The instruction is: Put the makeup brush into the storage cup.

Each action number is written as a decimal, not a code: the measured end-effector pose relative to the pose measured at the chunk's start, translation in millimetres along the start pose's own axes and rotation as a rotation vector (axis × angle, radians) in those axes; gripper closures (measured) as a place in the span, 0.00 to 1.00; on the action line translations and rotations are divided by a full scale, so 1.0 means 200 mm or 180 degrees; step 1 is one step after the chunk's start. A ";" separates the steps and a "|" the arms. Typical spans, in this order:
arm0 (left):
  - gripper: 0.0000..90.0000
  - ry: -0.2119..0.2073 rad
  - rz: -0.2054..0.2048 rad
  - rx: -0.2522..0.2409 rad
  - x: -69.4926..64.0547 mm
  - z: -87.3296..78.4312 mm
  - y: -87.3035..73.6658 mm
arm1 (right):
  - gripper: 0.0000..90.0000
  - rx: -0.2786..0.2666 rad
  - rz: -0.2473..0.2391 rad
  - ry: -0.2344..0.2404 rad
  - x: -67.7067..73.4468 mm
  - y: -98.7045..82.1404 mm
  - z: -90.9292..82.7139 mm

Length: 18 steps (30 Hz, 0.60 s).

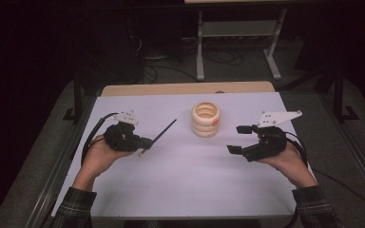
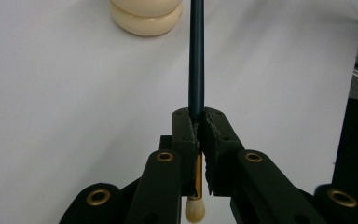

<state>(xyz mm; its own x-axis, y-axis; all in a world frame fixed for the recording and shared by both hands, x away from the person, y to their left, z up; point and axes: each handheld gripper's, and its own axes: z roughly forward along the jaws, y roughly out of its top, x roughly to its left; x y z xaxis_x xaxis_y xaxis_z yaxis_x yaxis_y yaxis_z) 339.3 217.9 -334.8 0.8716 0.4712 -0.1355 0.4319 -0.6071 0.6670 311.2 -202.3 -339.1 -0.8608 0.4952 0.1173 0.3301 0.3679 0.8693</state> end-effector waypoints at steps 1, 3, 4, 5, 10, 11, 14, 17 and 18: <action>0.93 -0.0023 0.0003 -0.0005 0.00 0.00 0.00 | 0.26 -0.0010 -0.0005 0.0081 -0.01 0.02 0.01; 0.93 -0.0054 0.0033 -0.0004 -0.01 0.01 0.02 | 0.28 -0.0023 -0.0020 0.0142 -0.01 0.03 0.02; 0.93 -0.0054 0.0033 -0.0004 -0.01 0.01 0.02 | 0.28 -0.0023 -0.0020 0.0142 -0.01 0.03 0.02; 0.93 -0.0070 0.0049 -0.0018 -0.02 0.02 0.02 | 0.29 -0.0020 -0.0035 0.0164 -0.02 0.04 0.02; 0.93 -0.0135 0.0115 -0.0004 -0.04 0.03 0.05 | 0.32 -0.0043 -0.0080 0.0241 -0.02 0.08 0.05; 0.93 -0.0140 0.0139 0.0009 -0.04 0.04 0.05 | 0.32 -0.0058 -0.0089 0.0260 -0.03 0.10 0.05; 0.93 -0.0164 0.0158 0.0000 -0.05 0.05 0.07 | 0.33 -0.0083 -0.0092 0.0286 -0.04 0.10 0.06; 0.93 -0.0185 0.0196 0.0007 -0.06 0.05 0.08 | 0.34 -0.0113 -0.0097 0.0330 -0.04 0.11 0.07; 0.93 -0.0198 0.0209 0.0006 -0.06 0.06 0.09 | 0.34 -0.0125 -0.0098 0.0343 -0.05 0.11 0.07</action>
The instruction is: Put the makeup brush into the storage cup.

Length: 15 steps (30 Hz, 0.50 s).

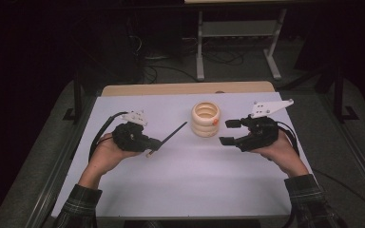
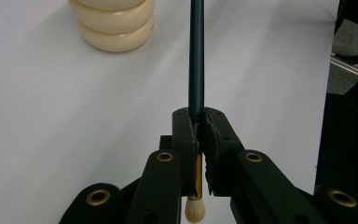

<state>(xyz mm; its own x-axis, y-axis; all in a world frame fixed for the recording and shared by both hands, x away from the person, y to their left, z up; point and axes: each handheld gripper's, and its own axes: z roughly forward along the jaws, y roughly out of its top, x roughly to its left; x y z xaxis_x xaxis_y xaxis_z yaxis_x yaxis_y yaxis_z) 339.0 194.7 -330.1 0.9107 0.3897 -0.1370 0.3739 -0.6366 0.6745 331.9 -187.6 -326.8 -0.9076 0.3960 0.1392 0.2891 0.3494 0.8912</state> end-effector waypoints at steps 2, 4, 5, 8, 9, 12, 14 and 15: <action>0.93 -0.0021 0.0035 0.0015 -0.01 0.01 0.01 | 0.35 -0.0014 -0.0008 0.0021 0.00 0.01 0.00; 0.93 -0.0044 0.0059 0.0019 -0.01 0.02 0.02 | 0.37 -0.0044 -0.0014 0.0068 -0.01 0.02 0.01; 0.93 -0.0058 0.0074 0.0035 -0.01 0.03 0.03 | 0.38 -0.0041 -0.0032 0.0090 -0.01 0.03 0.02; 0.93 -0.0088 0.0117 0.0057 -0.02 0.04 0.04 | 0.39 -0.0043 -0.0035 0.0126 -0.01 0.04 0.04; 0.93 -0.0089 0.0127 0.0058 -0.03 0.04 0.04 | 0.40 -0.0041 -0.0044 0.0139 -0.01 0.04 0.04; 0.93 -0.0112 0.0174 0.0071 -0.04 0.05 0.06 | 0.42 -0.0051 -0.0061 0.0206 -0.01 0.05 0.06; 0.93 -0.0131 0.0186 0.0080 -0.05 0.05 0.07 | 0.43 -0.0049 -0.0078 0.0244 -0.01 0.06 0.07; 0.93 -0.0148 0.0205 0.0087 -0.05 0.06 0.07 | 0.44 -0.0040 -0.0092 0.0267 -0.01 0.07 0.08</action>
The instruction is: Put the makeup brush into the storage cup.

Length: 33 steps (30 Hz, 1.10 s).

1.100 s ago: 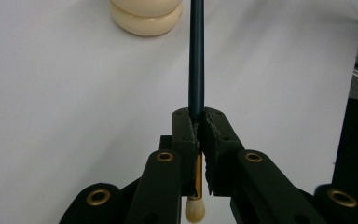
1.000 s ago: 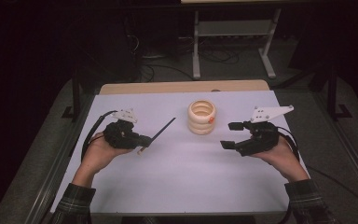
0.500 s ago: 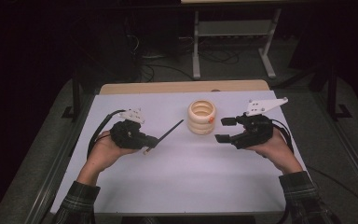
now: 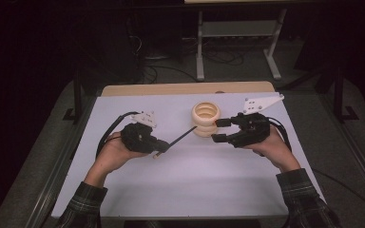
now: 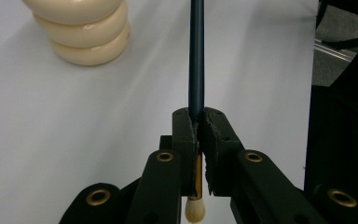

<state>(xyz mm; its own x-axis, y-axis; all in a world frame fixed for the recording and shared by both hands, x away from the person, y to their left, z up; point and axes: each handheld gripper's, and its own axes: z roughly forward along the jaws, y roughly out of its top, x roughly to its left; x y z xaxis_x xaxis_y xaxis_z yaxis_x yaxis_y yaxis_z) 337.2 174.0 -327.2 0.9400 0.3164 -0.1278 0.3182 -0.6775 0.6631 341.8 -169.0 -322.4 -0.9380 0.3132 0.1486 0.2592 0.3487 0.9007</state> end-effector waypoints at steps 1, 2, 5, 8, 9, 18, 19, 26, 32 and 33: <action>0.93 -0.0004 0.0019 0.0007 0.00 0.00 0.00 | 0.45 -0.0005 -0.0010 0.0000 0.00 0.00 0.00; 0.93 -0.0014 0.0025 0.0004 -0.01 0.01 0.01 | 0.45 -0.0005 -0.0010 0.0000 0.00 0.00 0.00; 0.93 -0.0037 0.0080 0.0019 -0.01 0.01 0.02 | 0.47 -0.0019 -0.0011 0.0040 0.00 0.01 0.02; 0.93 -0.0052 0.0103 0.0027 -0.02 0.02 0.04 | 0.49 -0.0031 -0.0019 0.0095 -0.01 0.02 0.05; 0.93 -0.0053 0.0119 0.0032 -0.02 0.02 0.04 | 0.49 -0.0031 -0.0019 0.0095 -0.01 0.02 0.05; 0.93 -0.0112 0.0199 0.0065 -0.05 0.05 0.07 | 0.56 0.0031 -0.0060 0.0195 -0.01 0.03 0.10; 0.93 -0.0114 0.0217 0.0067 -0.05 0.05 0.07 | 0.57 0.0034 -0.0064 0.0206 -0.01 0.03 0.11; 0.93 -0.0130 0.0263 0.0078 -0.07 0.05 0.09 | 0.67 0.0077 -0.0063 0.0298 0.00 0.03 0.13; 0.93 -0.0124 0.0297 0.0111 -0.07 0.06 0.10 | 0.75 0.0124 -0.0048 0.0362 0.00 0.03 0.15; 0.93 -0.0128 0.0303 0.0107 -0.07 0.06 0.10 | 0.76 0.0134 -0.0049 0.0370 0.00 0.02 0.16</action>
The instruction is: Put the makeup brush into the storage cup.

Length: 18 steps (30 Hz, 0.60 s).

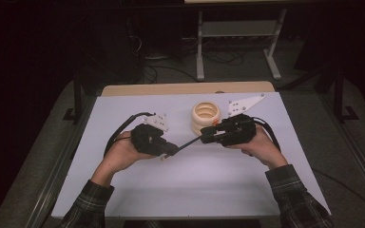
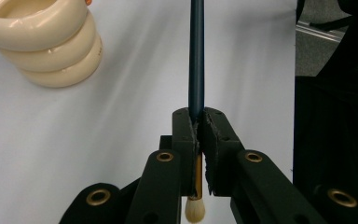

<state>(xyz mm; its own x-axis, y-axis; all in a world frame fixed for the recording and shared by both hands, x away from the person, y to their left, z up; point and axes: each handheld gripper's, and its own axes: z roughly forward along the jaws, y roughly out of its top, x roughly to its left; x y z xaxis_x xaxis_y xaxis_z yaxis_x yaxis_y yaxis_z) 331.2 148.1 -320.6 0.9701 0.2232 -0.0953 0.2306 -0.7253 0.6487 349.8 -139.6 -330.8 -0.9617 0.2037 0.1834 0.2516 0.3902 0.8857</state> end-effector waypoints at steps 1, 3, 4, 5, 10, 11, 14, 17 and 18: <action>0.93 0.0003 -0.0003 -0.0009 0.00 0.00 0.00 | 0.77 0.0006 0.0005 0.0006 0.00 0.00 0.00; 0.93 0.0005 0.0013 -0.0011 0.00 0.00 0.00 | 0.78 0.0018 0.0016 0.0017 0.00 0.00 0.00; 0.93 0.0001 0.0015 -0.0010 0.00 -0.01 0.00 | 0.79 0.0027 0.0022 0.0038 0.00 0.00 0.00; 0.93 -0.0004 0.0026 0.0002 -0.01 0.00 0.00 | 0.80 0.0026 0.0034 0.0050 0.00 -0.01 0.01; 0.93 -0.0014 0.0035 0.0017 -0.01 0.00 0.00 | 0.86 0.0033 0.0045 0.0098 -0.01 -0.01 0.01; 0.93 -0.0011 0.0036 0.0021 -0.01 0.00 0.00 | 0.86 0.0027 0.0049 0.0110 -0.01 -0.01 0.01; 0.93 -0.0019 0.0060 0.0028 -0.01 0.00 0.00 | 0.87 0.0023 0.0078 0.0145 -0.01 -0.01 0.01; 0.93 -0.0018 0.0081 0.0028 -0.01 0.00 0.00 | 0.88 0.0013 0.0080 0.0188 -0.01 -0.01 0.01; 0.93 -0.0020 0.0084 0.0027 -0.01 0.00 0.00 | 0.89 0.0007 0.0076 0.0204 -0.01 -0.01 0.01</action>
<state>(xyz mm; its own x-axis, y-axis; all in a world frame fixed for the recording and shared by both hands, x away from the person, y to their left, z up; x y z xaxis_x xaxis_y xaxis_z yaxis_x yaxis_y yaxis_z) 329.7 146.8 -320.9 0.9763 0.1999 -0.0830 0.2056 -0.7364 0.6446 351.2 -139.8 -333.7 -0.9604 0.1550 0.2314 0.2746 0.3878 0.8799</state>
